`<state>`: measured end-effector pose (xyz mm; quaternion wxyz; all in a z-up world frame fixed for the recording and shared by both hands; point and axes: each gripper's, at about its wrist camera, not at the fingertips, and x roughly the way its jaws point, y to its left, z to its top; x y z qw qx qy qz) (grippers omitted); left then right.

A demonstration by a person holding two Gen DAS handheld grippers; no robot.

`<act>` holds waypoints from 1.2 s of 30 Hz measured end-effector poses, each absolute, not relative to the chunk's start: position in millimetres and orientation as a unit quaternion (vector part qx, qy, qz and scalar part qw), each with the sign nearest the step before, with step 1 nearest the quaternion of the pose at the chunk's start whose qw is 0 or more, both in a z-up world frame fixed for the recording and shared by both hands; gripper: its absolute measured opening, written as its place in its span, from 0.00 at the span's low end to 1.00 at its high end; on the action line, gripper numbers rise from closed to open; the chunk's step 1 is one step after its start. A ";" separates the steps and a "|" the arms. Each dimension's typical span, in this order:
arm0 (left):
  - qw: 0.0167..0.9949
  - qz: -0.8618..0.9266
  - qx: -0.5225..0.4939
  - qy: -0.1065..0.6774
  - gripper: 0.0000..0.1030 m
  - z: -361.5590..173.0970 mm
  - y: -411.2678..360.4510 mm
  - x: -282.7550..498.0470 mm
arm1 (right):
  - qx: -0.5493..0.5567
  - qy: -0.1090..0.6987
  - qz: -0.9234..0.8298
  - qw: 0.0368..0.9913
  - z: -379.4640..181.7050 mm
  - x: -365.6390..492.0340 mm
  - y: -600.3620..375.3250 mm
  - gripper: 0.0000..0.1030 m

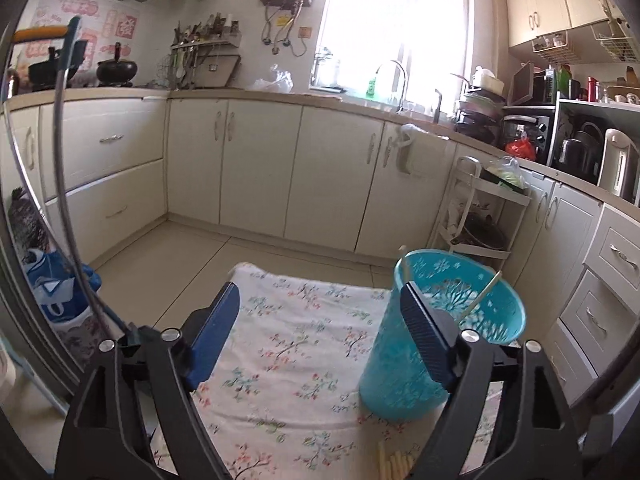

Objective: Organize utensils
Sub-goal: 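Carry the chopstick with the left tool over the basket and release it inside, then lift the chopstick with the right tool over the basket and drop it in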

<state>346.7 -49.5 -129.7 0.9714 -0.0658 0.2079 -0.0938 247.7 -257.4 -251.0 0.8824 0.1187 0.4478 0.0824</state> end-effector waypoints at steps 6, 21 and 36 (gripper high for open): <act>0.943 -0.075 -0.107 0.305 0.79 -197.1 -14.3 346.5 | 0.025 0.453 0.053 0.889 -247.9 248.1 -232.1 0.12; 0.921 -0.093 -0.158 0.343 0.82 -228.8 -1.3 349.5 | 0.297 0.265 0.178 0.900 -100.0 249.2 -308.2 0.06; 0.919 -0.098 -0.176 0.339 0.83 -231.3 3.1 350.8 | 0.210 0.208 -0.019 0.955 -65.1 400.3 -288.1 0.06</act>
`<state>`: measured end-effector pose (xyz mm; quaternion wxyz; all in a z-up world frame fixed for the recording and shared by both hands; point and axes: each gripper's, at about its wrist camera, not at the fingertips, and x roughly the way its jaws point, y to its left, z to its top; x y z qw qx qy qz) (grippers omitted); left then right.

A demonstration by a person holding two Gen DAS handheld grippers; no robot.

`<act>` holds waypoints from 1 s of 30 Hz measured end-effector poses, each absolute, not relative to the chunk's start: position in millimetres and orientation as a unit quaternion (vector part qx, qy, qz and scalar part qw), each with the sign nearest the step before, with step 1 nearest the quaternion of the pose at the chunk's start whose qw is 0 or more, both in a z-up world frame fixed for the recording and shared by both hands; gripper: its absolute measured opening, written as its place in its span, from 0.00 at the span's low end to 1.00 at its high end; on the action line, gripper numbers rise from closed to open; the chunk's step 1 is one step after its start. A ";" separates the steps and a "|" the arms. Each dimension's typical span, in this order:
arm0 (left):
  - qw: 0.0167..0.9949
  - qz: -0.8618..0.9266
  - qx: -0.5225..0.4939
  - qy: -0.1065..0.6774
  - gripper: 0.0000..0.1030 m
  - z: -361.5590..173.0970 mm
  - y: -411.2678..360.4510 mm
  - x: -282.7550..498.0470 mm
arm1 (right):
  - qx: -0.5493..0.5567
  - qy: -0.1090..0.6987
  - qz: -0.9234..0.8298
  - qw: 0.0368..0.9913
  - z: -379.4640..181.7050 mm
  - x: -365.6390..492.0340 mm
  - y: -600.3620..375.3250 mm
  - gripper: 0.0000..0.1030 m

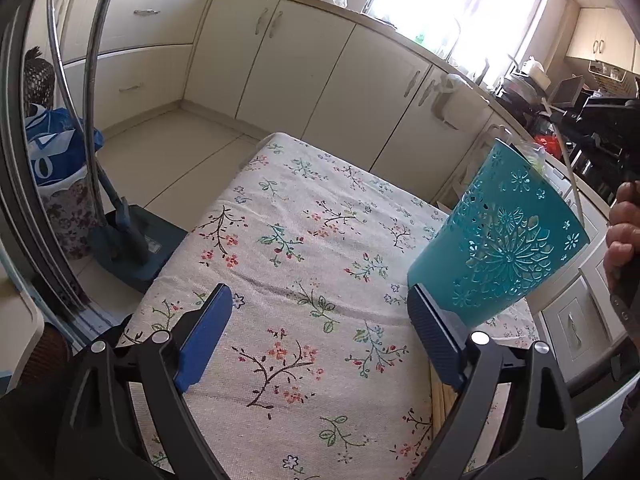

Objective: Organize utensils
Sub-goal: 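Lift the chopstick with the right tool over the basket and drop it in, then grasp a chopstick with the left tool while the right tool grasps another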

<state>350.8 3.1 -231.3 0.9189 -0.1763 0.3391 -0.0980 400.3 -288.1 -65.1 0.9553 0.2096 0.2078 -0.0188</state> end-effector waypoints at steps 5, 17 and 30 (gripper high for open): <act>0.919 -0.099 -0.178 0.338 0.83 -231.5 2.6 350.7 | 0.196 0.232 -0.019 0.953 -78.1 406.2 -283.6 0.06; 0.918 -0.088 -0.179 0.342 0.83 -232.8 6.0 347.6 | 0.172 0.189 0.024 0.966 -43.5 350.3 -270.6 0.27; 0.917 -0.083 -0.177 0.347 0.84 -231.7 9.7 340.0 | 0.097 0.228 0.054 0.967 -77.7 212.7 -229.3 0.42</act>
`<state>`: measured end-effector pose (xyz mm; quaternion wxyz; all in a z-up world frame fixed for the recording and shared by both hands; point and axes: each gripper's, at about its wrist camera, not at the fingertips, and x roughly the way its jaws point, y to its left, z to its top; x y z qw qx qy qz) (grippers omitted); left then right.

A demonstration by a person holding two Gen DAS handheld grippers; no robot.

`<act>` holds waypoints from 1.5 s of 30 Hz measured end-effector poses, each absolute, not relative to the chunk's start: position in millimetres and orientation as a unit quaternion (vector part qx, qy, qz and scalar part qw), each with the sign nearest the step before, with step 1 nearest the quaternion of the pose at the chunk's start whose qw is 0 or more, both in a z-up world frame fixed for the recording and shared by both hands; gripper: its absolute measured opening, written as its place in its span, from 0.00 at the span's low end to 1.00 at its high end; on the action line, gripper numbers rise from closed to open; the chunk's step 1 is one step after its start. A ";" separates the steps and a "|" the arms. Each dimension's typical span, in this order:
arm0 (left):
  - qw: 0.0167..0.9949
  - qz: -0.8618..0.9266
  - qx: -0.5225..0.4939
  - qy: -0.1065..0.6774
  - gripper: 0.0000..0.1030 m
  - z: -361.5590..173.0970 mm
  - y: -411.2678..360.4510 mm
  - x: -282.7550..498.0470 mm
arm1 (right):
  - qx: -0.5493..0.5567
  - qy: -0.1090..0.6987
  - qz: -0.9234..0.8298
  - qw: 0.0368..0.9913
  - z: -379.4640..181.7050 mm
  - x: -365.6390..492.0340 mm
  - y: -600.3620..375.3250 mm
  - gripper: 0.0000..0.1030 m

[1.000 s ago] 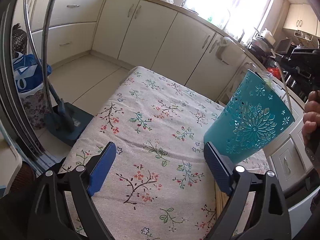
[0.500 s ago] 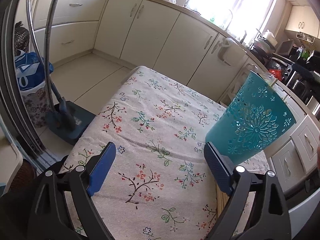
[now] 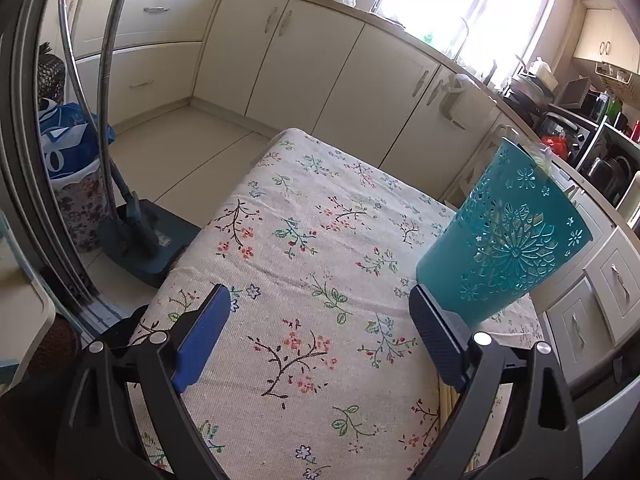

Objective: Organize utensils
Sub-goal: 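Grasp a chopstick with the left tool while the right tool grasps another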

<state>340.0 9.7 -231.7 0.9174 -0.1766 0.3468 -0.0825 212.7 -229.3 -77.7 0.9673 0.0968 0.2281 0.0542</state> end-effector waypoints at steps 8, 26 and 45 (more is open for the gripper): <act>0.917 -0.084 -0.176 0.349 0.85 -231.7 10.7 335.7 | 0.097 0.425 0.039 0.899 -213.2 234.4 -205.9 0.22; 0.903 -0.124 -0.105 0.399 0.87 -234.1 -21.0 339.1 | 0.058 0.448 0.030 0.892 -245.7 240.8 -207.4 0.10; 0.875 -0.141 0.078 0.456 0.87 -250.7 -99.4 323.6 | 0.139 0.415 0.056 0.897 -252.9 228.6 -247.3 0.07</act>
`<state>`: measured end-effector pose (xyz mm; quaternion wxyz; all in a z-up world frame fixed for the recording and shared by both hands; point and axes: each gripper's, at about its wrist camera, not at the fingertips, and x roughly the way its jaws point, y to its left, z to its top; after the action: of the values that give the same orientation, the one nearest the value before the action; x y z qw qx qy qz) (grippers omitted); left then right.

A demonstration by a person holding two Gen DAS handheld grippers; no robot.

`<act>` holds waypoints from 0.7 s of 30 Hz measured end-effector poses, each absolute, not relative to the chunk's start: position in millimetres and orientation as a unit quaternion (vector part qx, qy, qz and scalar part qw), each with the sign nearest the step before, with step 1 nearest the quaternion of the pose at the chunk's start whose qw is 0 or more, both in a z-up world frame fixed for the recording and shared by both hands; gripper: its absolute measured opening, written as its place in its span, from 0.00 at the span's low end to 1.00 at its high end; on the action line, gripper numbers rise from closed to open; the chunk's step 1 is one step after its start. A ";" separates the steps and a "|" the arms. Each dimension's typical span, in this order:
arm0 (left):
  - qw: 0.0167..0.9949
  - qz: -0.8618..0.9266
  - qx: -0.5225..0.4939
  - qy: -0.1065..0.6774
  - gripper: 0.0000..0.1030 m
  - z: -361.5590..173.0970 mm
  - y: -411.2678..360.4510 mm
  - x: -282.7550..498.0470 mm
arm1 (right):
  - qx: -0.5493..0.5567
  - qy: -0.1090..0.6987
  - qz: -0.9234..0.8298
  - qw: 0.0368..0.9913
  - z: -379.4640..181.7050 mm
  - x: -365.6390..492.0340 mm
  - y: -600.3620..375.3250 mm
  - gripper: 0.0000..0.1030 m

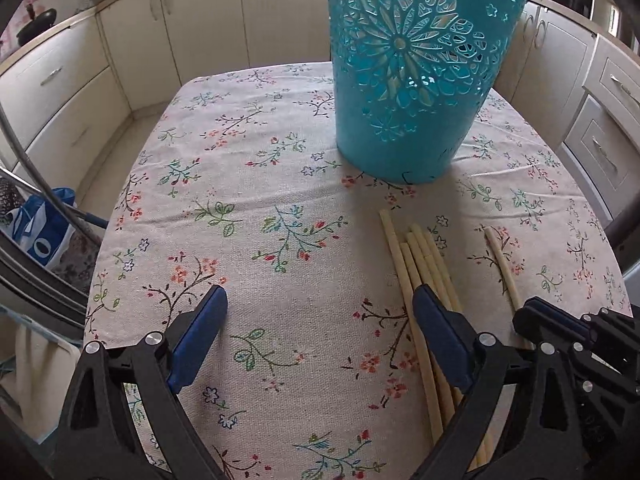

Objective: Organize utensils
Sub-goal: 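Grasp a chopstick with the left tool while the right tool grasps another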

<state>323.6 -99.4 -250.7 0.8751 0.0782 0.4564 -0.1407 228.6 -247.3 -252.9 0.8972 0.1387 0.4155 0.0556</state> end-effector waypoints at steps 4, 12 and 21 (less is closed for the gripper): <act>0.878 -0.124 0.091 0.453 0.87 -249.0 -101.4 321.1 | 0.139 0.417 0.057 0.896 -252.7 232.0 -247.3 0.07; 0.867 -0.117 0.121 0.469 0.82 -248.5 -114.9 318.1 | 0.118 0.432 0.057 0.892 -250.8 248.0 -244.7 0.08; 0.856 -0.160 0.110 0.479 0.46 -244.2 -129.0 322.2 | 0.089 0.449 0.075 0.886 -248.5 259.3 -238.8 0.07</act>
<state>322.2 -129.0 -244.2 0.8558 0.1104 0.4793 -0.1604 259.3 -238.8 -248.5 0.8858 0.0893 0.4492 0.0754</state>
